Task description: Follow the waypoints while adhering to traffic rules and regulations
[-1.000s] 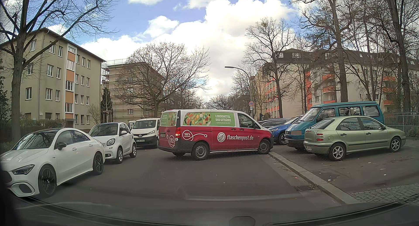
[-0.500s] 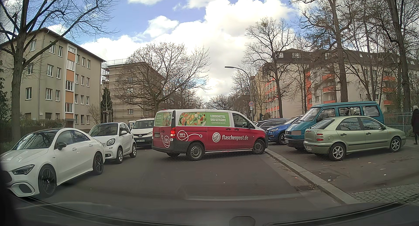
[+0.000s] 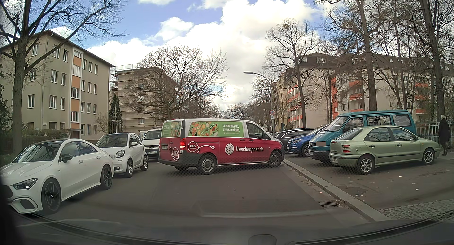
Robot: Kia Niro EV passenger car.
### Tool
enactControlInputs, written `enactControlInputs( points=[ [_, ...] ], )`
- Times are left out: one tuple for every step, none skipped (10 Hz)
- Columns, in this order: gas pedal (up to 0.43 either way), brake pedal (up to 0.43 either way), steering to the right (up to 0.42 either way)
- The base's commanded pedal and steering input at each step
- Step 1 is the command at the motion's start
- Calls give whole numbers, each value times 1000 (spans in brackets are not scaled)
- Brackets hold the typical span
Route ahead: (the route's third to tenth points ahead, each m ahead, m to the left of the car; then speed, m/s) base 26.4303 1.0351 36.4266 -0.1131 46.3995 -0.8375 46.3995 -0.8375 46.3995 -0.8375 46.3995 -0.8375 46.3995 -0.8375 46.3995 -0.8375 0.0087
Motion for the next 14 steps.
enactControlInputs(
  points=[
    [0, 415, -7],
    [0, 415, -7],
    [0, 415, -7],
    [0, 415, -7],
    [0, 415, -7],
    [0, 409, -7],
    [0, 409, -7],
    [0, 415, -7],
    [0, 409, -7],
    [0, 409, -7],
    [0, 415, -7],
    [0, 415, -7],
    [0, 415, -7],
    [0, 409, -7]
  ],
)
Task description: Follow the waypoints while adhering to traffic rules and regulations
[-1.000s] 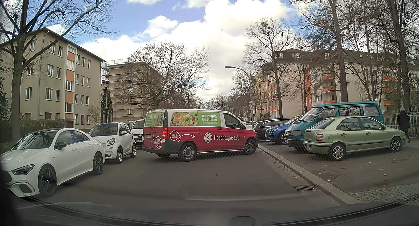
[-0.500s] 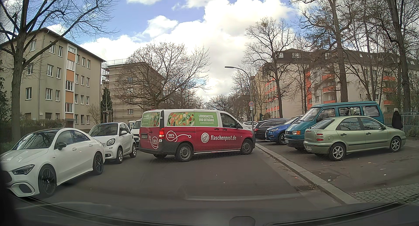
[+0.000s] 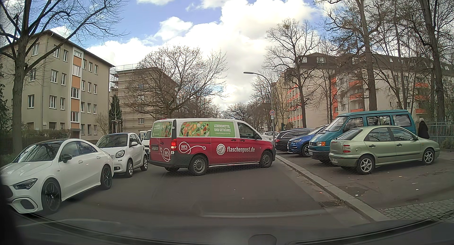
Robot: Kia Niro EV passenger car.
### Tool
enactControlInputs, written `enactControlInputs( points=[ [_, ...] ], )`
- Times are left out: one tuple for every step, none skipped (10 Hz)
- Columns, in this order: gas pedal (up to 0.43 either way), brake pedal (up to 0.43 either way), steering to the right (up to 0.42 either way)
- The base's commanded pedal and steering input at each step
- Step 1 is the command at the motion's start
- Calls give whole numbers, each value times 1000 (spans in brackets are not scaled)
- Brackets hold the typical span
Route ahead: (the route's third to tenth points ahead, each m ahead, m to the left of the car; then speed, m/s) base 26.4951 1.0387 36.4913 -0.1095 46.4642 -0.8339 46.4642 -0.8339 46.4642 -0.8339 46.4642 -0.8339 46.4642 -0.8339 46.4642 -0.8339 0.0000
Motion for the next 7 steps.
enactControlInputs(
  points=[
    [0, 415, -7],
    [0, 415, -7],
    [0, 415, -7],
    [0, 415, -7],
    [0, 415, -7],
    [0, 415, -7],
    [0, 415, -7]
  ],
)
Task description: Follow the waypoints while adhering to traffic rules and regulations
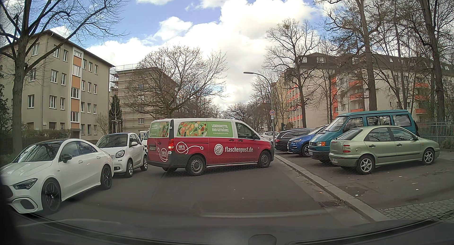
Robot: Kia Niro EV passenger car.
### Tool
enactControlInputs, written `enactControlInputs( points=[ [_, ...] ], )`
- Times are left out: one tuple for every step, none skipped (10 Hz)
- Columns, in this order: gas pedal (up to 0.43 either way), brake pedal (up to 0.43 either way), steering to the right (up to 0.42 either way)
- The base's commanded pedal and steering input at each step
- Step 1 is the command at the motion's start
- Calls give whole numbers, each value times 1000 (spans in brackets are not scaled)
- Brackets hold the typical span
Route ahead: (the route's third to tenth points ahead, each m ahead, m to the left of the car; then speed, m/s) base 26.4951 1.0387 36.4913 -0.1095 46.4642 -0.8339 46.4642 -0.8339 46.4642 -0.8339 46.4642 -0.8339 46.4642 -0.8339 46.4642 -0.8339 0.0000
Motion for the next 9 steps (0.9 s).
enactControlInputs(
  points=[
    [0, 415, -7],
    [0, 409, -7],
    [0, 415, -7],
    [0, 415, -7],
    [0, 415, -7],
    [0, 409, -7],
    [0, 409, -7],
    [0, 409, -7],
    [0, 415, -7]
  ],
)
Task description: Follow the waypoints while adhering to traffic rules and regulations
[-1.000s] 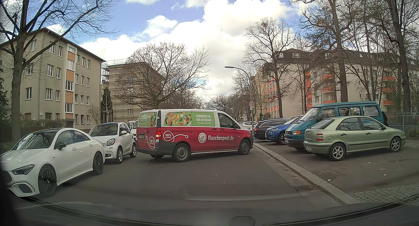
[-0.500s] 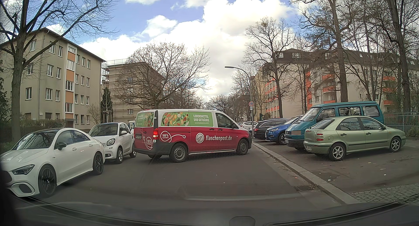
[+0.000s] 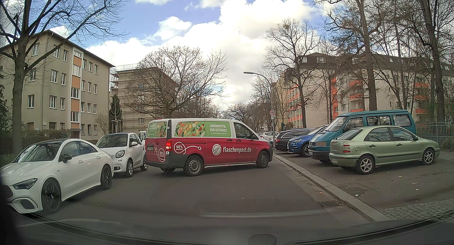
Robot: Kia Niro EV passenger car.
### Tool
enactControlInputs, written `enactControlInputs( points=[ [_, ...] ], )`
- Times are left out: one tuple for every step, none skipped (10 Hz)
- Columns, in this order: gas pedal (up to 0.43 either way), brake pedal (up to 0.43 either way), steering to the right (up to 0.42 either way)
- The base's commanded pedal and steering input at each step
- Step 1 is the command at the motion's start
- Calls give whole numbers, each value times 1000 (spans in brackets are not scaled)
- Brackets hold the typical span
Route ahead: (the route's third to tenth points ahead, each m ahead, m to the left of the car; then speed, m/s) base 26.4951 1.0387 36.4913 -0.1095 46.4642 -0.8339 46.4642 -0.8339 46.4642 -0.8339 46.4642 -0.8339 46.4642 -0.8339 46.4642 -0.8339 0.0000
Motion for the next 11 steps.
enactControlInputs(
  points=[
    [0, 409, -7],
    [0, 415, -7],
    [0, 409, -7],
    [0, 415, -7],
    [0, 415, -7],
    [0, 409, -8],
    [0, 415, -7],
    [0, 415, -7],
    [0, 415, -7],
    [0, 415, -7],
    [0, 415, -7]
  ],
)
